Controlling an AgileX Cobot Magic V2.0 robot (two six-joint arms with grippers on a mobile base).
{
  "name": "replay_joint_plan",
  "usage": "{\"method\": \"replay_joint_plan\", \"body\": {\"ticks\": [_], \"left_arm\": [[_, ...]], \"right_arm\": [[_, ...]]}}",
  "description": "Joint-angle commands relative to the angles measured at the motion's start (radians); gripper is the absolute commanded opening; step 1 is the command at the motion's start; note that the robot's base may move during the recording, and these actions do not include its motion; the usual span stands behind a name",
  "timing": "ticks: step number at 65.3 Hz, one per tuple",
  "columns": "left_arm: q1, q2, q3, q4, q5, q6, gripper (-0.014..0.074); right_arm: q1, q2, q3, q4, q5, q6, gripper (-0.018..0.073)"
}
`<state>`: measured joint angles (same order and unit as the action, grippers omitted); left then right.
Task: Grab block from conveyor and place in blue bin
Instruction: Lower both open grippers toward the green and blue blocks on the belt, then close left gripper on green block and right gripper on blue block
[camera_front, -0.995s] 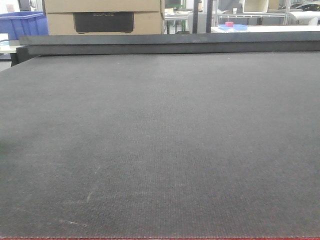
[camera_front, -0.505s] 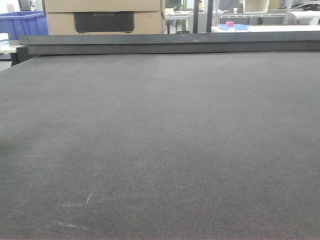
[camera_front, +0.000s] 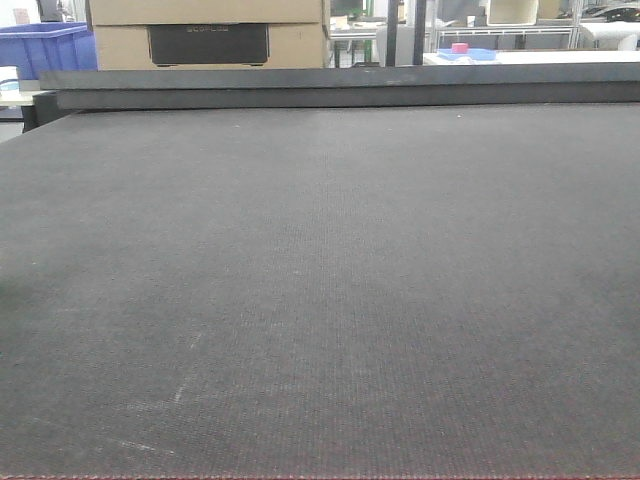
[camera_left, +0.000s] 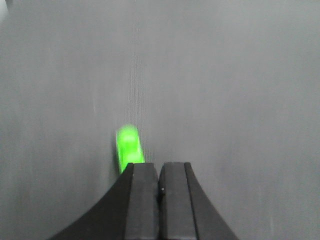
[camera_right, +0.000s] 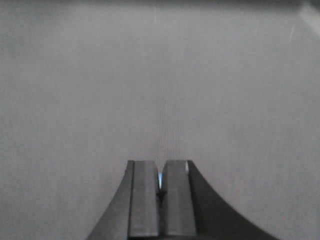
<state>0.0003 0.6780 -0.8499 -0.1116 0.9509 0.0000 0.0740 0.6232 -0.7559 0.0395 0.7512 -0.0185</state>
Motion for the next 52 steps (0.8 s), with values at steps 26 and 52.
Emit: {"method": "replay_joint_plan", "body": {"ticks": [26, 52], "left_arm": [[0.005, 0.423, -0.073, -0.014, 0.024, 0.0, -0.0111], [0.005, 0.495, -0.073, -0.054, 0.028, 0.0, -0.0111]], "right_arm": [[-0.006, 0.537, -0.144, 0.012, 0.261, 0.019, -0.0159], [-0.006, 0.846, -0.253, 0.013, 0.19, 0.07, 0.0446]]}}
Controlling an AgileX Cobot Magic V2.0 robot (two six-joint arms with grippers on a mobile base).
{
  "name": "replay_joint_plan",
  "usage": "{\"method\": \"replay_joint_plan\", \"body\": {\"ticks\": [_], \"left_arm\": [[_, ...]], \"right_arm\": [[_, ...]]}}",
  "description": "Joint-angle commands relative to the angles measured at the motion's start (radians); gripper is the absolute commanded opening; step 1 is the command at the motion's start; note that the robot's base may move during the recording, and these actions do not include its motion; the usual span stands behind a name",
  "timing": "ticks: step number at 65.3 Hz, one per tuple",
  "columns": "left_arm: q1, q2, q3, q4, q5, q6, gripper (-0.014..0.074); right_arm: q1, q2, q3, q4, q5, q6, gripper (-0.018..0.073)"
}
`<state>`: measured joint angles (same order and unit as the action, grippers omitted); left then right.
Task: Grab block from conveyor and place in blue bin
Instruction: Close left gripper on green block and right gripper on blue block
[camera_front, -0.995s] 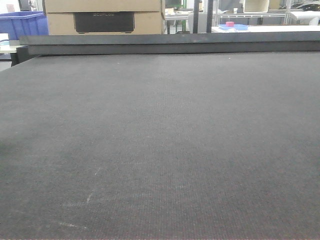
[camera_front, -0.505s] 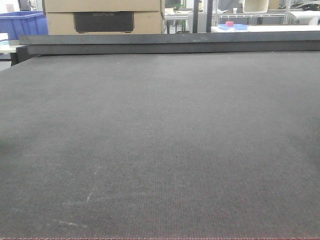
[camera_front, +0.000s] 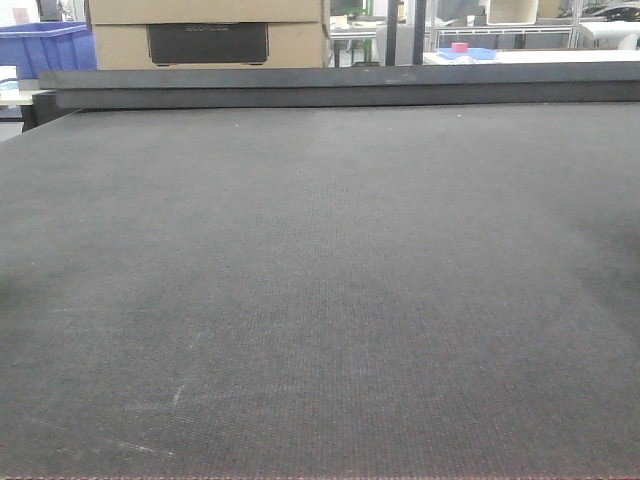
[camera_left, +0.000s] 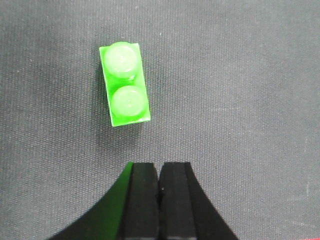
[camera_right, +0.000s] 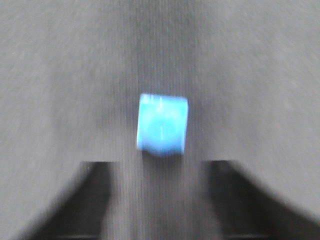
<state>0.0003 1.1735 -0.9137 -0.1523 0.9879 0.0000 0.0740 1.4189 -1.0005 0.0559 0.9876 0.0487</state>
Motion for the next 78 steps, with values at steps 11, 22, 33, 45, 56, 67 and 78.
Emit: {"method": "replay_joint_plan", "body": {"ticks": [11, 22, 33, 45, 56, 67, 78], "left_arm": [[0.005, 0.0, -0.01, -0.017, -0.01, 0.0, -0.0111], [0.005, 0.0, -0.01, -0.019, -0.01, 0.0, -0.0111], [0.005, 0.0, -0.01, -0.015, -0.018, -0.114, -0.0111], [0.005, 0.0, -0.026, 0.099, 0.026, -0.213, -0.0111], [0.005, 0.01, -0.096, 0.203, 0.077, -0.246, -0.0111], [-0.002, 0.081, -0.157, 0.198, 0.115, -0.246, -0.0111], [-0.032, 0.192, -0.202, 0.205, 0.109, -0.246, -0.0078]], "right_arm": [[-0.006, 0.153, -0.008, -0.003, -0.124, 0.003, 0.0433], [-0.006, 0.216, -0.008, 0.011, -0.138, 0.003, 0.0359], [-0.007, 0.249, -0.008, 0.011, -0.148, 0.017, 0.0155], [-0.007, 0.202, -0.021, 0.005, -0.128, 0.038, -0.0161], [-0.007, 0.112, -0.078, 0.005, -0.072, 0.038, -0.016], [-0.007, 0.035, -0.096, 0.005, -0.065, 0.038, -0.016], [-0.007, 0.0, -0.096, 0.005, -0.063, 0.038, -0.016]]}}
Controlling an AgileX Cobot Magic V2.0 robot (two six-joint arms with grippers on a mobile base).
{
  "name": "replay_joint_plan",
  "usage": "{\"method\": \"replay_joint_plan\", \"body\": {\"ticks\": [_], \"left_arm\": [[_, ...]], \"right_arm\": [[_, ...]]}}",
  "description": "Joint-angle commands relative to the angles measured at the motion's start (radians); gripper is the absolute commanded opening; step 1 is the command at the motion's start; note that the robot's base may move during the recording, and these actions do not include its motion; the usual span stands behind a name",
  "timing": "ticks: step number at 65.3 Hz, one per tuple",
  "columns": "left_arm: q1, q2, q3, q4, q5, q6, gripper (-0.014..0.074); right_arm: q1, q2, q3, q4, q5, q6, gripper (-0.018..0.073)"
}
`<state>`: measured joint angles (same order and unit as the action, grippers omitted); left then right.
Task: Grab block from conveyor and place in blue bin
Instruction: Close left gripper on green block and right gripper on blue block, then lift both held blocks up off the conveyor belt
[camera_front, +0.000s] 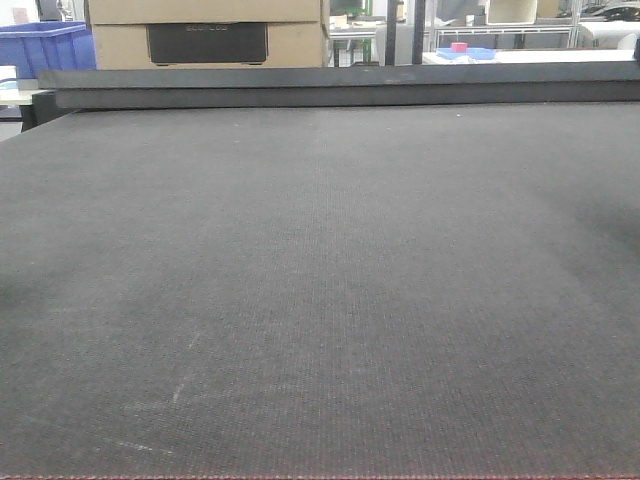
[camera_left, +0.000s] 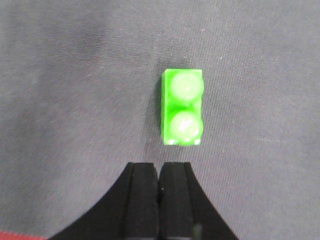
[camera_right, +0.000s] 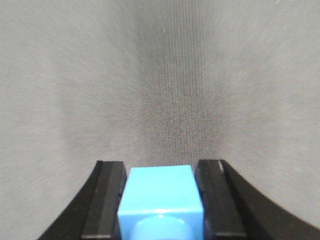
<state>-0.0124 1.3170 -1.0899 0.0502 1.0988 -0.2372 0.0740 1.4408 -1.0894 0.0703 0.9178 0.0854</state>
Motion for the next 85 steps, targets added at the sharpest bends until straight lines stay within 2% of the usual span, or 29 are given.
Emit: {"method": "replay_joint_plan", "body": {"ticks": [1, 7, 16, 20, 28, 41, 47, 52, 66, 74, 80, 85], "left_arm": [[-0.023, 0.057, -0.028, 0.003, -0.007, -0.009, -0.0065], [-0.053, 0.103, -0.031, 0.003, -0.051, -0.009, 0.0052], [-0.105, 0.173, -0.031, 0.007, -0.11, -0.009, 0.0329], [-0.112, 0.201, -0.031, 0.013, -0.13, -0.025, 0.0401], [-0.109, 0.26, -0.031, 0.055, -0.14, -0.133, 0.0435], [-0.109, 0.346, -0.031, 0.076, -0.147, -0.135, 0.0435], [-0.109, 0.375, -0.031, 0.076, -0.147, -0.135, 0.0412], [-0.109, 0.385, -0.031, 0.076, -0.147, -0.135, 0.0338], [-0.109, 0.377, -0.031, 0.078, -0.138, -0.126, -0.0116], [-0.119, 0.32, -0.031, 0.061, -0.145, -0.046, -0.0111], [-0.145, 0.247, -0.024, 0.046, -0.15, 0.067, -0.0111], [-0.165, 0.182, -0.002, 0.04, -0.178, 0.112, -0.0111]], "right_arm": [[-0.007, -0.022, -0.007, -0.009, 0.009, 0.001, -0.016], [-0.007, -0.02, -0.007, -0.009, 0.013, 0.001, -0.016], [-0.007, -0.016, -0.007, -0.009, 0.018, 0.001, -0.016], [-0.007, -0.016, -0.007, -0.009, 0.018, 0.001, -0.016], [-0.007, -0.016, -0.007, -0.009, 0.026, 0.001, -0.016], [-0.007, -0.016, -0.007, -0.009, 0.035, 0.001, -0.016], [-0.007, -0.016, -0.007, -0.009, 0.039, 0.001, -0.016], [-0.007, -0.016, -0.007, -0.009, 0.039, 0.001, -0.016], [-0.007, -0.042, -0.007, -0.008, 0.067, 0.001, -0.016], [-0.004, -0.115, -0.007, -0.008, 0.05, -0.021, -0.016], [-0.004, -0.177, 0.012, -0.008, -0.019, -0.061, -0.016], [-0.004, -0.227, 0.058, -0.008, -0.097, -0.069, -0.016]]}}
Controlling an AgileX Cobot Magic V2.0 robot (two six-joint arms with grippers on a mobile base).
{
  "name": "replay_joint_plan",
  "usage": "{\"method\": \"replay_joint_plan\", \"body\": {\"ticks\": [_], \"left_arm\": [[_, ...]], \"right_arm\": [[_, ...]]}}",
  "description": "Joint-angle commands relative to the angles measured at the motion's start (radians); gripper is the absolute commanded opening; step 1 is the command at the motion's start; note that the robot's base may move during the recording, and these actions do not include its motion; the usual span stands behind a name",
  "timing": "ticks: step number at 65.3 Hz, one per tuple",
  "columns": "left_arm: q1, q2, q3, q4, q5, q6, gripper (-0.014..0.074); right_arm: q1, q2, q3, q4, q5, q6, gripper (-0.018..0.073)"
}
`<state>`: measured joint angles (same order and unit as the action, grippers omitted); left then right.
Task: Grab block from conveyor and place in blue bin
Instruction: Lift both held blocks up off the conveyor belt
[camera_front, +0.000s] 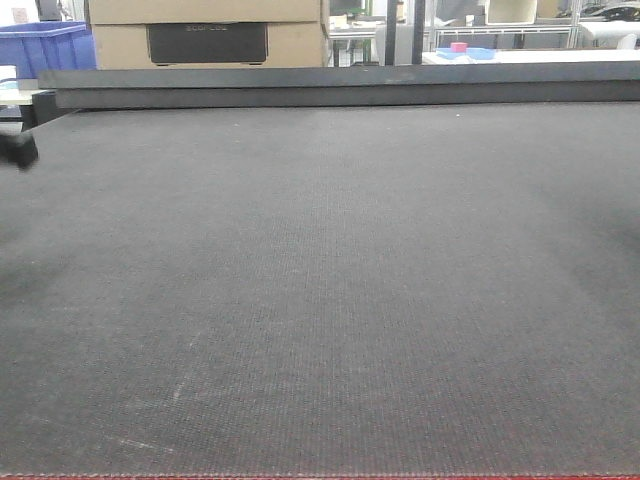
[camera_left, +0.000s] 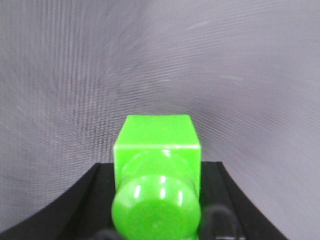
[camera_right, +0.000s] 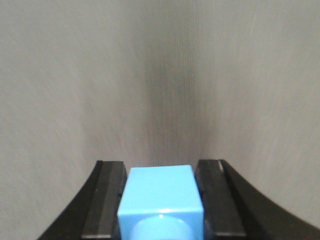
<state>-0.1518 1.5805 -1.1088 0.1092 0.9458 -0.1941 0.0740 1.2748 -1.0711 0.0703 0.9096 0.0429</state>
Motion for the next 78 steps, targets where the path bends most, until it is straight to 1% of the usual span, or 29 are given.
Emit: {"method": "replay_joint_plan", "body": {"ticks": [1, 5, 12, 22, 25, 30, 34, 37, 46, 51, 54, 58, 62, 78], "left_arm": [[-0.029, -0.095, 0.024, -0.019, -0.036, 0.072, -0.0111], [-0.045, -0.153, 0.065, -0.024, -0.093, 0.08, -0.0111], [-0.058, -0.27, 0.172, -0.068, -0.249, 0.082, -0.0111], [-0.056, -0.43, 0.357, -0.153, -0.52, 0.082, -0.0111], [-0.056, -0.476, 0.415, -0.16, -0.621, 0.082, -0.0111], [-0.056, -0.551, 0.503, -0.164, -0.741, 0.082, -0.0111], [-0.056, -0.616, 0.569, -0.165, -0.818, 0.082, -0.0111], [-0.053, -0.649, 0.602, -0.165, -0.856, 0.082, -0.0111], [-0.022, -0.762, 0.648, -0.163, -0.872, 0.082, -0.0111], [-0.006, -0.815, 0.648, -0.153, -0.857, 0.082, -0.0111], [0.005, -0.859, 0.648, -0.126, -0.857, 0.082, -0.0111], [0.019, -0.905, 0.648, -0.056, -0.852, 0.082, -0.0111], [0.036, -0.958, 0.648, -0.009, -0.85, 0.082, -0.0111], [0.077, -1.147, 0.648, -0.009, -0.845, 0.082, -0.0111]], "right_arm": [[-0.004, -0.07, 0.052, -0.008, -0.105, -0.026, -0.016], [-0.004, -0.11, 0.109, -0.008, -0.171, -0.026, -0.016], [-0.004, -0.193, 0.227, -0.008, -0.286, -0.043, -0.016], [-0.004, -0.342, 0.415, -0.008, -0.437, -0.043, -0.016], [-0.004, -0.387, 0.469, -0.008, -0.482, -0.043, -0.016], [-0.004, -0.46, 0.55, -0.008, -0.549, -0.043, -0.016], [-0.004, -0.512, 0.607, -0.008, -0.587, -0.043, -0.016], [-0.004, -0.539, 0.625, -0.008, -0.587, -0.043, -0.016], [-0.004, -0.618, 0.644, -0.008, -0.582, -0.043, -0.016], [-0.004, -0.656, 0.642, -0.008, -0.614, -0.043, -0.016], [-0.004, -0.684, 0.637, -0.008, -0.63, -0.043, -0.016], [-0.004, -0.719, 0.629, -0.008, -0.63, -0.043, -0.016], [-0.004, -0.754, 0.623, -0.008, -0.63, -0.043, -0.016], [-0.004, -0.897, 0.621, -0.008, -0.679, -0.043, -0.016]]}}
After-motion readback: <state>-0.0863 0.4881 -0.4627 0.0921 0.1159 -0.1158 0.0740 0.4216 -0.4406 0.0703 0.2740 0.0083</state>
